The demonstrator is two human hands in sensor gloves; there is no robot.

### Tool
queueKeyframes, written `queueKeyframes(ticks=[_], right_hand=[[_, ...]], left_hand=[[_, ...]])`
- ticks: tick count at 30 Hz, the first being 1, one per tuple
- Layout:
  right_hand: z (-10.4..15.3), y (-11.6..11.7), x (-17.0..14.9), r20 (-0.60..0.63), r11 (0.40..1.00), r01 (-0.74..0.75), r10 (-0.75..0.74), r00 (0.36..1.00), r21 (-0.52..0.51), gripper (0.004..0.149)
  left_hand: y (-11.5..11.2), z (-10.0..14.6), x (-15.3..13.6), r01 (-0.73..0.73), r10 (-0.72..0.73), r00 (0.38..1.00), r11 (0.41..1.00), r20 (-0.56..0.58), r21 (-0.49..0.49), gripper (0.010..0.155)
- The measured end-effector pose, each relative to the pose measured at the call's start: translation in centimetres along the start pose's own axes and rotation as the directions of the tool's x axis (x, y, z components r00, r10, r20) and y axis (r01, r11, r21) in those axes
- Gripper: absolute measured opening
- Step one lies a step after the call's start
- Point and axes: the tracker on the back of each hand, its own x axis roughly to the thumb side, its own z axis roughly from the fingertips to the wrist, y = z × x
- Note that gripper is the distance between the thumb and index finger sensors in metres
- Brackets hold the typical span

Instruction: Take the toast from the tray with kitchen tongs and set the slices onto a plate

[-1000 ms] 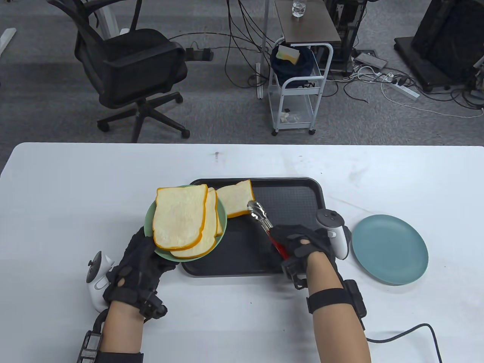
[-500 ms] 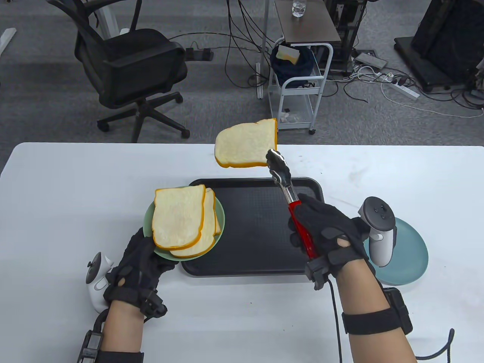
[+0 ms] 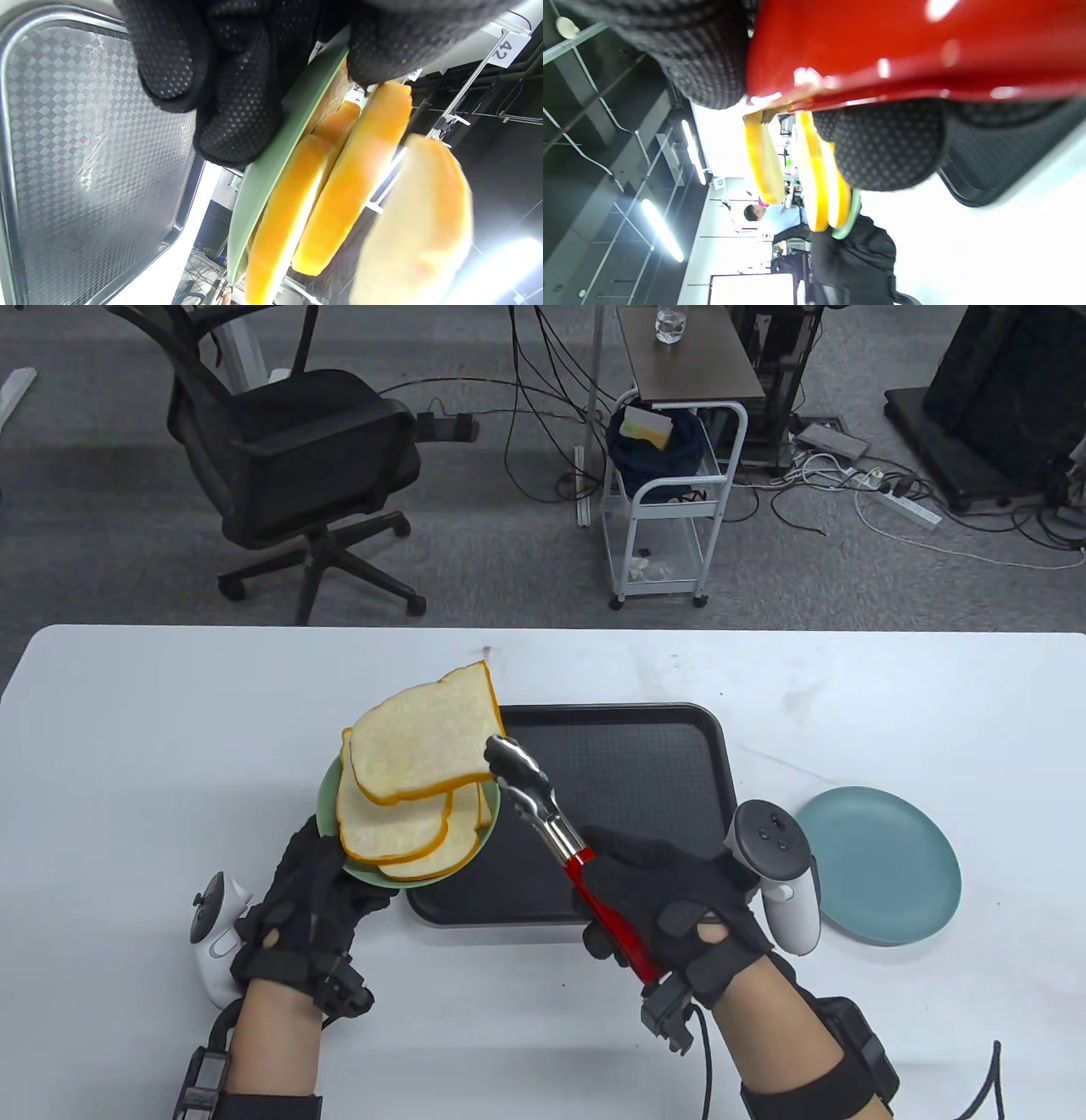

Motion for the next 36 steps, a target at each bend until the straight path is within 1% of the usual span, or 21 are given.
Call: queueKeyframes(ticks=[5, 8, 11, 14, 16, 18, 19, 20, 21, 22, 23, 24, 25, 26, 27, 29, 30, 32, 35, 36], right_hand=[[-0.1, 0.4, -2.6, -0.057, 1.0, 0.001, -0.001, 0.998, -0.003, 0.063], [0.1, 0.1, -3.2, -0.072, 1.0, -0.011, 0.012, 0.997, 0.006, 0.065], [0.5, -0.7, -3.2, -0.071, 0.999, -0.027, 0.029, 0.997, 0.03, 0.074], [1.1, -2.6, -2.6, -0.045, 0.999, -0.028, 0.027, 0.999, -0.019, 0.081], [1.8, -4.4, -1.6, -0.032, 0.993, -0.036, 0.033, 0.999, -0.111, 0.081], [2.5, -7.0, -0.3, 0.003, 0.966, -0.099, 0.103, 0.995, -0.239, 0.082], [3.0, -8.2, 0.3, -0.002, 0.939, -0.143, 0.15, 0.989, -0.312, 0.082], [3.5, -9.7, 1.0, -0.012, 0.895, -0.188, 0.2, 0.98, -0.405, 0.082], [3.8, -10.8, 1.4, -0.024, 0.857, -0.216, 0.232, 0.972, -0.468, 0.082], [4.3, -12.2, 1.7, -0.052, 0.799, -0.268, 0.286, 0.957, -0.538, 0.082], [4.7, -13.6, 1.9, -0.098, 0.726, -0.327, 0.339, 0.935, -0.605, 0.082], [4.9, -14.3, 1.8, -0.136, 0.677, -0.367, 0.369, 0.919, -0.638, 0.082], [5.3, -15.6, 1.4, -0.217, 0.589, -0.445, 0.418, 0.882, -0.674, 0.083], [5.4, -16.5, 0.9, -0.278, 0.526, -0.499, 0.444, 0.852, -0.689, 0.083], [5.6, -17.5, -0.1, -0.366, 0.435, -0.572, 0.471, 0.802, -0.695, 0.084], [5.6, -18.9, -2.4, -0.485, 0.329, -0.667, 0.487, 0.726, -0.669, 0.084], [5.6, -19.3, -3.4, -0.523, 0.299, -0.696, 0.487, 0.7, -0.653, 0.084], [5.4, -20.3, -6.3, -0.609, 0.237, -0.763, 0.482, 0.63, -0.601, 0.082], [5.0, -21.4, -10.0, -0.708, 0.181, -0.842, 0.468, 0.528, -0.508, 0.081], [4.8, -21.6, -10.9, -0.726, 0.172, -0.856, 0.464, 0.507, -0.488, 0.081]], left_hand=[[0.0, 0.0, 0.0, -0.004, 0.004, 1.0, 1.0, 0.0, 0.0, 0.064], [0.0, 0.0, -0.1, 0.005, -0.005, 1.0, 1.0, -0.001, 0.002, 0.063], [0.1, 0.0, -0.2, -0.005, 0.005, 1.0, 1.0, -0.006, 0.001, 0.064], [0.1, 0.0, -0.2, 0.001, -0.001, 1.0, 1.0, -0.004, 0.007, 0.063], [0.1, 0.0, -0.2, -0.002, 0.002, 1.0, 1.0, -0.006, 0.008, 0.064], [0.1, 0.0, -0.2, -0.002, 0.002, 1.0, 1.0, -0.006, 0.008, 0.064], [0.1, 0.0, -0.2, -0.003, 0.003, 1.0, 1.0, -0.006, 0.007, 0.064], [0.1, 0.0, -0.2, -0.003, 0.003, 1.0, 1.0, -0.005, 0.007, 0.064], [0.1, 0.0, -0.2, -0.003, 0.003, 1.0, 1.0, -0.005, 0.007, 0.064], [0.1, -0.1, -0.2, -0.003, 0.003, 1.0, 1.0, -0.005, 0.006, 0.063], [0.1, -0.1, -0.2, -0.002, 0.002, 1.0, 1.0, -0.005, 0.005, 0.064], [0.1, -0.1, -0.2, -0.002, 0.002, 1.0, 1.0, -0.005, 0.005, 0.064], [0.1, -0.1, -0.3, -0.001, 0.001, 1.0, 1.0, -0.006, 0.006, 0.064], [0.1, -0.1, -0.3, -0.001, 0.001, 1.0, 1.0, -0.007, 0.007, 0.064], [0.1, -0.1, -0.3, -0.003, 0.003, 1.0, 1.0, -0.007, 0.007, 0.064], [0.1, -0.1, -0.3, -0.004, 0.004, 1.0, 1.0, -0.009, 0.008, 0.064], [0.1, -0.1, -0.3, -0.005, 0.005, 1.0, 1.0, -0.009, 0.008, 0.064], [0.1, -0.1, -0.3, -0.008, 0.008, 1.0, 1.0, -0.009, 0.008, 0.064], [0.1, -0.1, -0.3, -0.013, 0.013, 1.0, 1.0, -0.007, 0.009, 0.064], [0.1, -0.1, -0.3, -0.013, 0.013, 1.0, 1.0, -0.007, 0.009, 0.064]])
